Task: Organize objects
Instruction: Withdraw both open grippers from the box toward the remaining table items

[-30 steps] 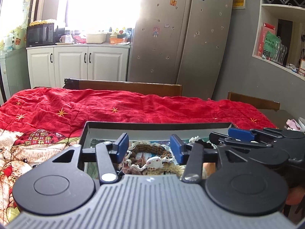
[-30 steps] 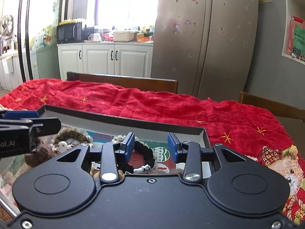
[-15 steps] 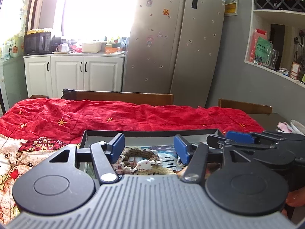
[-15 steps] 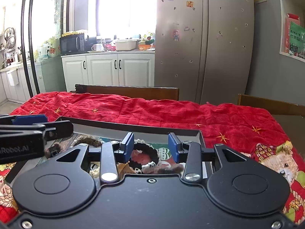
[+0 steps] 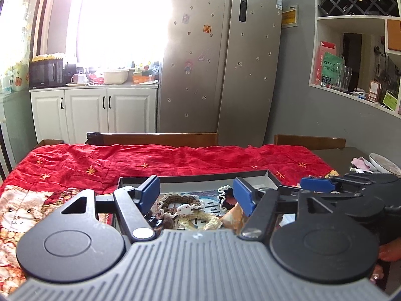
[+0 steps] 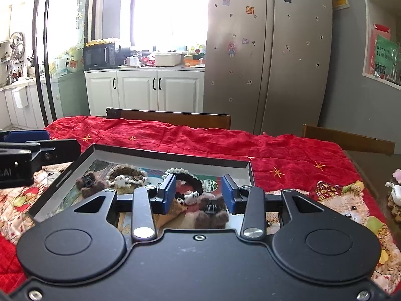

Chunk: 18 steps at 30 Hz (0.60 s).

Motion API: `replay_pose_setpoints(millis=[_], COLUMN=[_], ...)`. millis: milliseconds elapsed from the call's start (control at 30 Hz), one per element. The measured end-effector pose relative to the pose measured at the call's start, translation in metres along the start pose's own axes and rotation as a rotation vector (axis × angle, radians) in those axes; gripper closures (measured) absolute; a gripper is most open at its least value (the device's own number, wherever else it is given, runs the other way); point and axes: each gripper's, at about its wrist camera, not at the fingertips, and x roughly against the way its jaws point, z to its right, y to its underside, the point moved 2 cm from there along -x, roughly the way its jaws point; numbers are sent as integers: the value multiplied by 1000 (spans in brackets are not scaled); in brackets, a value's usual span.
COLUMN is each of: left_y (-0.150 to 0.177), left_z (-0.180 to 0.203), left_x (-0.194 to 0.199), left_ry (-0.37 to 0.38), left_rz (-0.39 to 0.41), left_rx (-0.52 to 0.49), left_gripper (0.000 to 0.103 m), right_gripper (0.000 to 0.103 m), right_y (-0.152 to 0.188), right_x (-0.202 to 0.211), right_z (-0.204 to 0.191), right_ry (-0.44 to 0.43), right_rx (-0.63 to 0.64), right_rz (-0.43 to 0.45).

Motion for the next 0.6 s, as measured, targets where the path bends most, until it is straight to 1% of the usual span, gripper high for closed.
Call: replay_pose_setpoints(millis=[367,600], left_y=[5,16], left_z=[-2,-3], left_x=[41,64], left_ry=[-15,-20], left_rz=[18,18], left_rx=[-22,-42], left_gripper=[25,24], right_gripper=[61,60], right_y=[11,30], right_x=[55,83], right_z=[-1,0], right_ry=[-13,-17], right_rx=[27,30], right_rz=[6,-3])
